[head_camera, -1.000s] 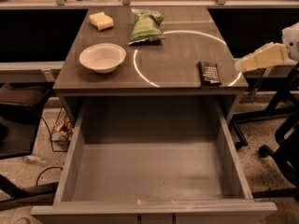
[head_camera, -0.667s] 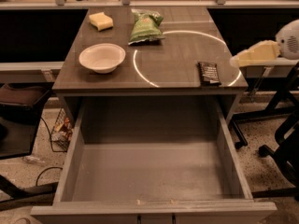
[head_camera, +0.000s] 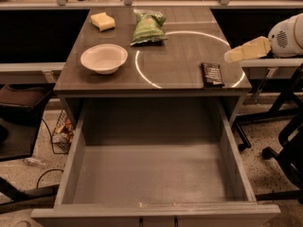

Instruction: Move rxbar chocolate near green jalapeno chip bag

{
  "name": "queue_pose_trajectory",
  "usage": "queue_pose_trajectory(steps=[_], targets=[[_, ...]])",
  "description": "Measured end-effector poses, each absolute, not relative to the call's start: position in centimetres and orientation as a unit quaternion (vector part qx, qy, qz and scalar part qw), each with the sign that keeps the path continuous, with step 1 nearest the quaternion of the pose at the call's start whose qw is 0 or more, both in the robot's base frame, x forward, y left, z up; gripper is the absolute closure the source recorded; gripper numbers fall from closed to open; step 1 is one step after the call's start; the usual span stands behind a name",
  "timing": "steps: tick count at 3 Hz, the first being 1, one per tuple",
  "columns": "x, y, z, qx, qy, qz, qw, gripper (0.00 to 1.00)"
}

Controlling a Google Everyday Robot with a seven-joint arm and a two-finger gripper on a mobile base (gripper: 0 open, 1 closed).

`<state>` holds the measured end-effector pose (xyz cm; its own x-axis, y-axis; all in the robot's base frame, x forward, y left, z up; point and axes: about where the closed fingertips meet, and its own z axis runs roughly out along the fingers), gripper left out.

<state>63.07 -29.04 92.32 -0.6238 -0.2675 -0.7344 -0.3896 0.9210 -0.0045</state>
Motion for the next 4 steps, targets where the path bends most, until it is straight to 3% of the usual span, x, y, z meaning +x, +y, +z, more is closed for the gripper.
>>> queue_pose_trajectory(steps=[1, 4], targets=[[63.1, -29.0, 92.3, -0.183, 0.898, 0.078, 0.393, 0.00], [65.1, -23.9, 87.4, -0.221, 0.917, -0.022, 0.330, 0.00]])
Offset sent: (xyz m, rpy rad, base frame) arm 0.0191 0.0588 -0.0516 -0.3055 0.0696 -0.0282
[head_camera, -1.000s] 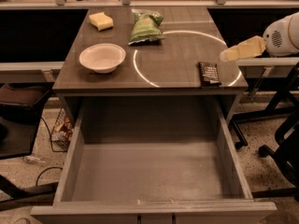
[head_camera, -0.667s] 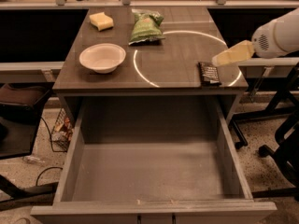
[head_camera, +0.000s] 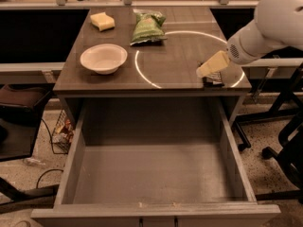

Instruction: Move rxbar chocolate near green jalapeno chip bag

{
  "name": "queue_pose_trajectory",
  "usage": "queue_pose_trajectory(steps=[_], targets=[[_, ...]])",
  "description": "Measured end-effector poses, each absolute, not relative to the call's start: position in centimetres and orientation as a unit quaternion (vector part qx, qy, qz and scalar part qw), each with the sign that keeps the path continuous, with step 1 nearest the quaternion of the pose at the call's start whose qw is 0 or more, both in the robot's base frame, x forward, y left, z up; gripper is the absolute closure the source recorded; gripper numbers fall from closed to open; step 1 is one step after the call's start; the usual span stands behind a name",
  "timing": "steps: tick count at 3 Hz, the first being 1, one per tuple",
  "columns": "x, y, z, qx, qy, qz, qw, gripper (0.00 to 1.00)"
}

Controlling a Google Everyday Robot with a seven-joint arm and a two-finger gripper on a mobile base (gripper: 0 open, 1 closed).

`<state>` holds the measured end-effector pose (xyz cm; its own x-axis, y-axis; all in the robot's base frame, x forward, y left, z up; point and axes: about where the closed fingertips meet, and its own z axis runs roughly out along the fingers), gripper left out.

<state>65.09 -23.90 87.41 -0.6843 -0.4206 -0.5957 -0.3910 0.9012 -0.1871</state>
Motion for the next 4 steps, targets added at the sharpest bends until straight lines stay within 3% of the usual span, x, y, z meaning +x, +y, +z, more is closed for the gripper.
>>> queue_pose_trajectory(steps=[4], targets=[[67.1, -22.5, 83.5, -0.204, 0.942, 0.018, 0.267, 0.00]])
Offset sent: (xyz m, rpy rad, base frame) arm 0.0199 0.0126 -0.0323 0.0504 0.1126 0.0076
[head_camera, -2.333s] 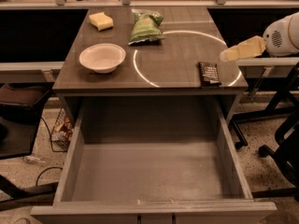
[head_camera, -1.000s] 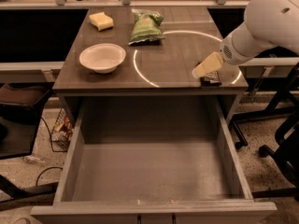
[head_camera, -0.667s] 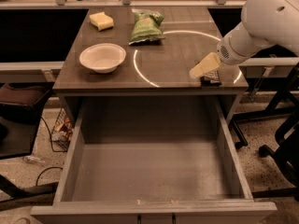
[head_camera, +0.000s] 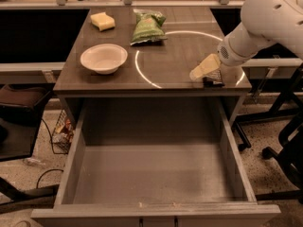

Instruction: Move rxbar chocolate near green jalapeno chip bag

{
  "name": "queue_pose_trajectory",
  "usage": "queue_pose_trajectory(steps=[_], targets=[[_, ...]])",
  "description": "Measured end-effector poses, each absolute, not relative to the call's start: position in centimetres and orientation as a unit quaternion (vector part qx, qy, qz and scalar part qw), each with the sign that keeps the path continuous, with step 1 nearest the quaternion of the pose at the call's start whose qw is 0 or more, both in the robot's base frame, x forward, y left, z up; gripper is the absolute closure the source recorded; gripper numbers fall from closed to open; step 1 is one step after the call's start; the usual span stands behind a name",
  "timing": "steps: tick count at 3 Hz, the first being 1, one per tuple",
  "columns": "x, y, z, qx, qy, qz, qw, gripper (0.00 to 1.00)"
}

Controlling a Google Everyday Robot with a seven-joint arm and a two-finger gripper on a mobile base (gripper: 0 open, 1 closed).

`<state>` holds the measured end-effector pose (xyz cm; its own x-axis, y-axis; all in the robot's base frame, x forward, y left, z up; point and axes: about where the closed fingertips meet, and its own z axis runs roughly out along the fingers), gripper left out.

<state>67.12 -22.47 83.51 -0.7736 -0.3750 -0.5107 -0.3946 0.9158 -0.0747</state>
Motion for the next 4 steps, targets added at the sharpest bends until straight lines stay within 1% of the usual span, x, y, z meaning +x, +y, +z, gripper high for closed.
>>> queue_pose_trajectory(steps=[2, 3, 4], targets=[[66.8, -23.0, 81.8, -0.180, 0.954, 0.049, 0.236, 0.00], [66.3, -23.0, 81.3, -0.174, 0.957, 0.061, 0.226, 0.15], [66.3, -22.9, 81.3, -0.175, 0.957, 0.062, 0.225, 0.39]])
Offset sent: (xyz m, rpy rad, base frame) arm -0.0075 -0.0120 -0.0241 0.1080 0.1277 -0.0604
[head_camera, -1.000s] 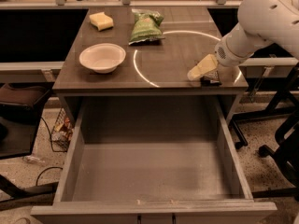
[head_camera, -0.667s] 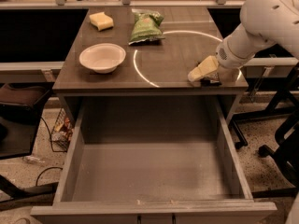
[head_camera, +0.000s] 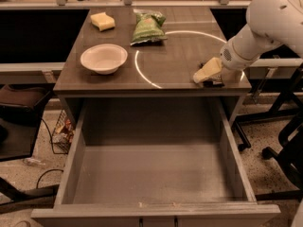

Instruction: Move rxbar chocolate near green jalapeno chip bag

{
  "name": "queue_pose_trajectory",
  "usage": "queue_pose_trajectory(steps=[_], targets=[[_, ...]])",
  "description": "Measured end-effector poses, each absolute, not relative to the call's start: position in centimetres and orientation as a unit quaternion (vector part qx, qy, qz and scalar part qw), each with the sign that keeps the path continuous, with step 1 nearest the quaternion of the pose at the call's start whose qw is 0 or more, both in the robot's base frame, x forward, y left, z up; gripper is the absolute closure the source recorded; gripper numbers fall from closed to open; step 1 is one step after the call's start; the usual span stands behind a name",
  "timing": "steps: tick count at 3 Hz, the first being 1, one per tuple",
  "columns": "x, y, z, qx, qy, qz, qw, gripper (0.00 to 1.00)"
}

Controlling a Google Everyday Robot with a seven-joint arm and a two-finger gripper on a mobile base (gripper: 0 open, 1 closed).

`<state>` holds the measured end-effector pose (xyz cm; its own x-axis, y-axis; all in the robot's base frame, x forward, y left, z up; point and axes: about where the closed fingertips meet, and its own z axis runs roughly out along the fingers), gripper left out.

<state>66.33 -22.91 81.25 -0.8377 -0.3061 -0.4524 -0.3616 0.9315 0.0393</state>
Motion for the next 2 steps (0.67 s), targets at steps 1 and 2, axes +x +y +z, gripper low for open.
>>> queue_pose_trajectory(steps=[1, 2], targets=[[66.33, -22.91, 81.96, -0.175, 0.957, 0.062, 0.225, 0.61], [66.33, -22.91, 82.88, -0.175, 0.957, 0.062, 0.225, 0.85]])
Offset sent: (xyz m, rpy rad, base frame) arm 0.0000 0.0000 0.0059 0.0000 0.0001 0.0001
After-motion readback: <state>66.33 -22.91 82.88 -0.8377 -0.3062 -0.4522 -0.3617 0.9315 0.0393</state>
